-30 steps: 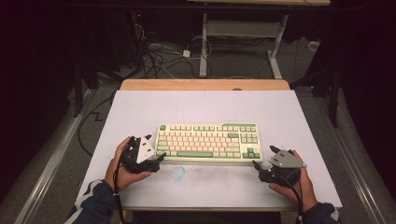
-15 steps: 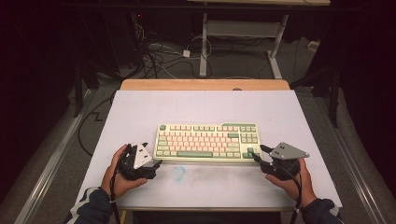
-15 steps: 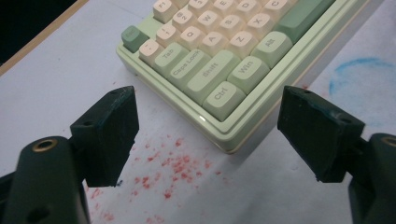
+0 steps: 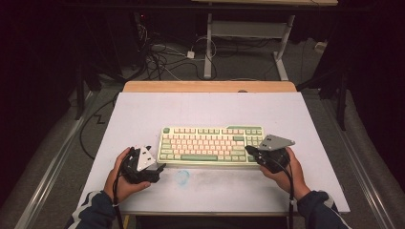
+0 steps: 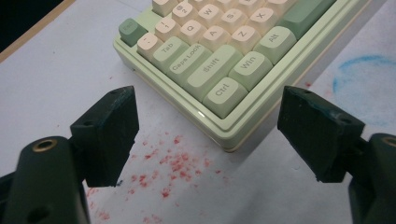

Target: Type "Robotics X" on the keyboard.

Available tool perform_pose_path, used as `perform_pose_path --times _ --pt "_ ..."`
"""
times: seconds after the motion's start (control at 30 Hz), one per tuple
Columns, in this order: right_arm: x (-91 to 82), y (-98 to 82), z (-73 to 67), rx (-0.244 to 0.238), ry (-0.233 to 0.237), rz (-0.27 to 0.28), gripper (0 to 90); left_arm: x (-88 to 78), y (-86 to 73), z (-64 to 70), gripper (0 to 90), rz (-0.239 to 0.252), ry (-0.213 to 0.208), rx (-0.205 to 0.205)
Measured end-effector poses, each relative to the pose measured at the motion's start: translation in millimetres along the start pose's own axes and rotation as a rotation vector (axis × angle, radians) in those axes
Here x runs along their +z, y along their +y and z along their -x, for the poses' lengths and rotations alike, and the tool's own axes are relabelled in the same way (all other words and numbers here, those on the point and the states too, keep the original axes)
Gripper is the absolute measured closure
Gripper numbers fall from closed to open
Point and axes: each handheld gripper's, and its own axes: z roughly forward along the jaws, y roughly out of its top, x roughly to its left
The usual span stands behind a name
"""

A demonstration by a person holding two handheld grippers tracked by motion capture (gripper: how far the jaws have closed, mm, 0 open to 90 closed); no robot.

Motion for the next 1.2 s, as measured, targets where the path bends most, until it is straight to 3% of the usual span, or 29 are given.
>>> perform_pose_path --times 0.37,1.07,1.2 --pt "36.3 13.5 -9.4 -0.036 0.053 -0.07 90.0 1.0 -1.6 0.0 19.3 -0.014 -0.003 -0.003" --pt "42.0 -0.7 -3.9 -0.018 0.029 -0.105 90.0 0.8 -2.2 2.1 20.0 -0.026 -0.007 -0.015" --pt "41.8 -4.7 -2.3 0.0 0.038 -0.084 90.0 0.6 -1.4 0.2 20.0 -0.043 0.004 -0.027"
